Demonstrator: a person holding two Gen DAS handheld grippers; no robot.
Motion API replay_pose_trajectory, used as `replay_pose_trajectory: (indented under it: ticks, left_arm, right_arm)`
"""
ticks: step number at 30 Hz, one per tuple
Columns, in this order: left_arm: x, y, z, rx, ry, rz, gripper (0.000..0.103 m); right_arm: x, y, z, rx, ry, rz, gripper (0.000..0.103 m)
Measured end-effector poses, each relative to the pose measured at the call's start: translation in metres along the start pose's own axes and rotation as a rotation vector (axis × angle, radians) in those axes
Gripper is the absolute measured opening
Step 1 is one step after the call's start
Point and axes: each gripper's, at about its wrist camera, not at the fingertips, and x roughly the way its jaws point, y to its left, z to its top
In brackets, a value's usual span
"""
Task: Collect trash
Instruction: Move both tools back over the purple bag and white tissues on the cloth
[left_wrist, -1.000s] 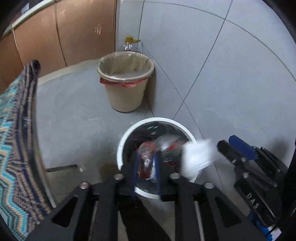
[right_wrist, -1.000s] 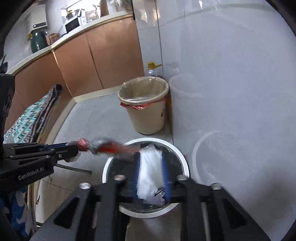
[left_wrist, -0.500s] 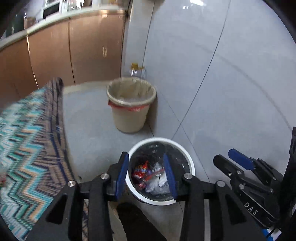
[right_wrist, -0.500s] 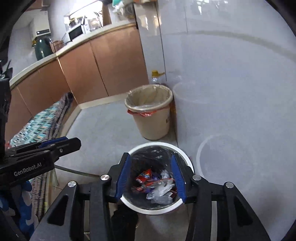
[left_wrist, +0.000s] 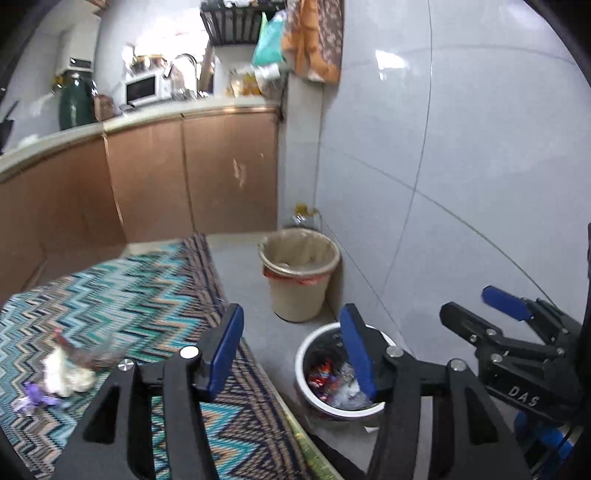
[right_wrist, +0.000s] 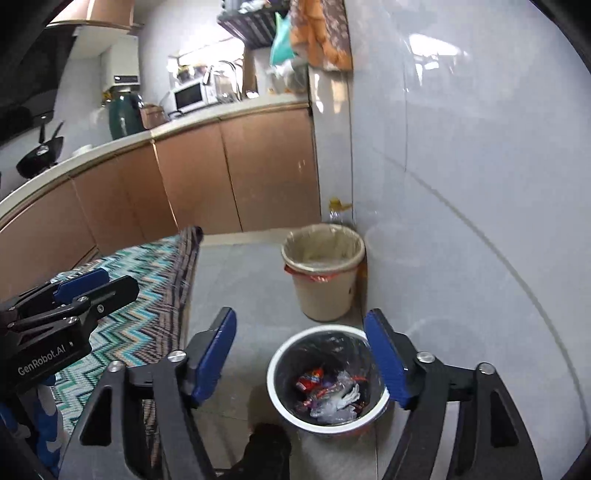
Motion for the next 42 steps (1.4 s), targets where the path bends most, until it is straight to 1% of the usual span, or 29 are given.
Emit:
replay_pose_trajectory:
  ticks: [1,3,4,6,8,9,10,17,19,23,30,35,39,42]
  left_arm:
    - [-0.008,0.003,0.001,-0.002,-0.012,0.006,0.06]
    - [-0.024,0.008,0.001,-0.005,-0.045,0.027,0.062]
    - [-0.032,0.011,0.0,-0.004,-0.058,0.036,0.064]
    - [-0.045,0.016,-0.001,-0.008,-0.079,0.048,0.065]
    - [-0.055,0.02,-0.003,-0.01,-0.094,0.06,0.067]
    - [-0.062,0.024,-0.004,-0.012,-0.106,0.069,0.071]
    - [-0.068,0.027,-0.006,-0.016,-0.116,0.078,0.072]
    - [-0.104,0.048,-0.016,-0.051,-0.171,0.131,0.075]
    - [-0.114,0.055,-0.019,-0.064,-0.191,0.149,0.078]
    - [-0.135,0.067,-0.026,-0.082,-0.237,0.177,0.078]
    - [-0.164,0.08,-0.037,-0.112,-0.304,0.206,0.078]
    - [-0.178,0.093,-0.043,-0.129,-0.309,0.228,0.078]
    - [-0.184,0.101,-0.05,-0.135,-0.3,0.235,0.078]
    - [-0.186,0.106,-0.054,-0.137,-0.297,0.237,0.078]
  right_arm:
    - [-0.007,0.005,0.002,-0.009,-0.013,0.002,0.076]
    - [-0.019,0.016,0.004,-0.024,-0.033,0.008,0.082]
    - [-0.024,0.02,0.005,-0.031,-0.042,0.008,0.084]
    - [-0.036,0.031,0.007,-0.05,-0.06,0.012,0.088]
    - [-0.042,0.039,0.008,-0.062,-0.067,0.018,0.09]
    - [-0.048,0.045,0.008,-0.069,-0.074,0.023,0.091]
    - [-0.051,0.048,0.008,-0.073,-0.08,0.025,0.091]
    - [-0.08,0.072,0.01,-0.104,-0.133,0.044,0.091]
    - [-0.089,0.079,0.009,-0.119,-0.15,0.053,0.093]
    - [-0.106,0.093,0.007,-0.147,-0.185,0.073,0.103]
    - [-0.128,0.115,0.004,-0.178,-0.229,0.102,0.103]
    - [-0.137,0.124,0.002,-0.162,-0.262,0.152,0.103]
    - [-0.144,0.129,0.001,-0.157,-0.289,0.175,0.103]
    - [-0.145,0.135,-0.001,-0.16,-0.288,0.182,0.103]
